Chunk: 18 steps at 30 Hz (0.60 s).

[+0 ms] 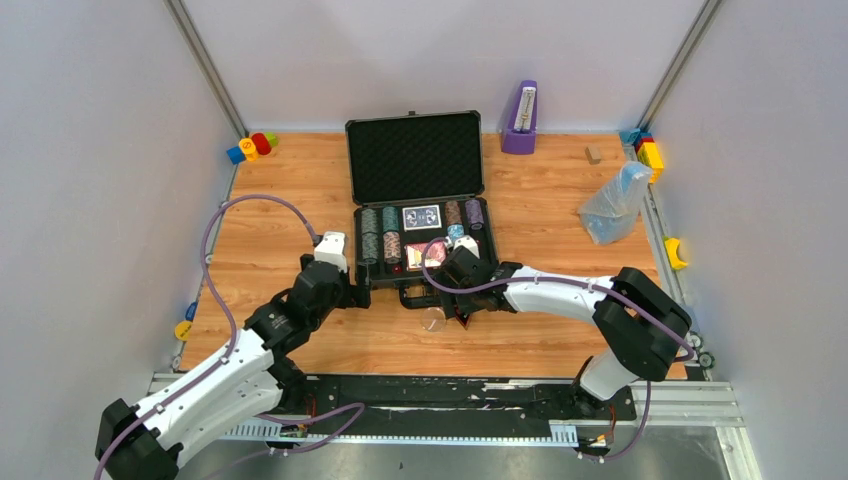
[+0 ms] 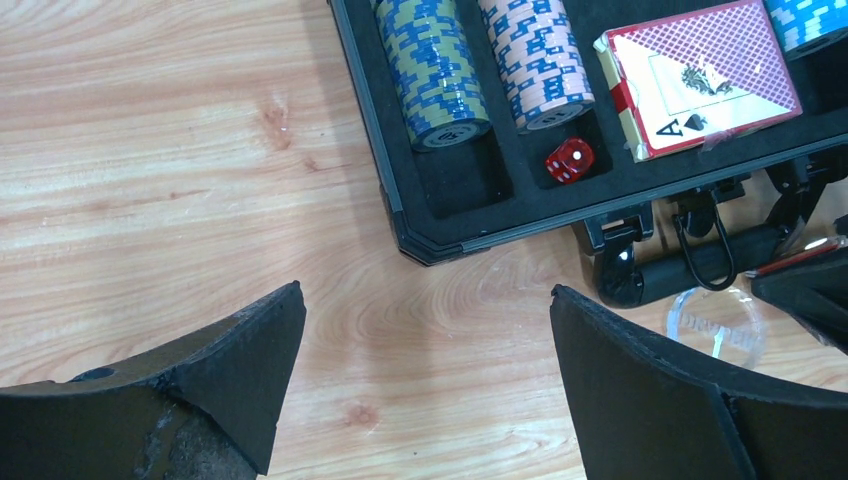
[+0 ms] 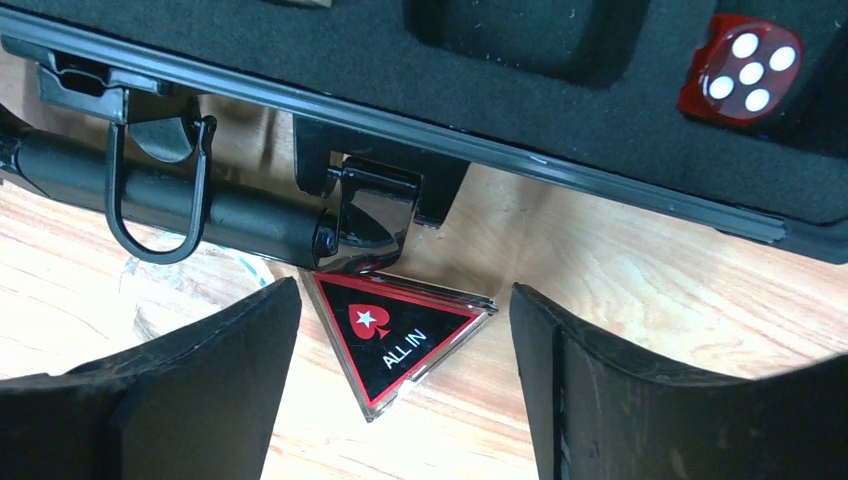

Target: Pack up texas hold em set

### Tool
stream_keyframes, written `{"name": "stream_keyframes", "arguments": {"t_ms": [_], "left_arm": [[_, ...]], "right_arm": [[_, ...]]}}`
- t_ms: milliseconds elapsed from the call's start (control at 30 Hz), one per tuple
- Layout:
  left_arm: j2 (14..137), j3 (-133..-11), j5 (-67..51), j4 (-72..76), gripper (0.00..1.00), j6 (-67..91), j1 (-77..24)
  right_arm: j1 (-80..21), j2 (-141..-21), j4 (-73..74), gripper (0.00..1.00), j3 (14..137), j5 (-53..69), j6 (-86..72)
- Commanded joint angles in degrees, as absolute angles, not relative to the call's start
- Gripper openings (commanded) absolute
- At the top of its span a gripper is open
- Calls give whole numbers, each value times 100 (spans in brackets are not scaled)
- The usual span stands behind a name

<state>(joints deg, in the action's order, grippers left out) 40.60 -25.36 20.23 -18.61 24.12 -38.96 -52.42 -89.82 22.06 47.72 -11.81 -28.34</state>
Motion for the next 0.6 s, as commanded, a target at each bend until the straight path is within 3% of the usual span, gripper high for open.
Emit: {"name": "stream_keyframes", "arguments": {"t_ms": [0, 367, 567], "left_arm": [[3883, -2438, 2164, -1478, 99, 2415, -3877], [3735, -2392, 2220, -1485, 97, 2439, -3876], [3675, -2369, 2215, -1459, 97, 2426, -3876]], "right_arm": [[-5234, -8957, 2088, 75, 4657, -798, -2467], [-5235, -8534, 2286, 43, 4634, -938, -2512], [-5235, -7612, 2600, 38, 4509, -1287, -2670]]}}
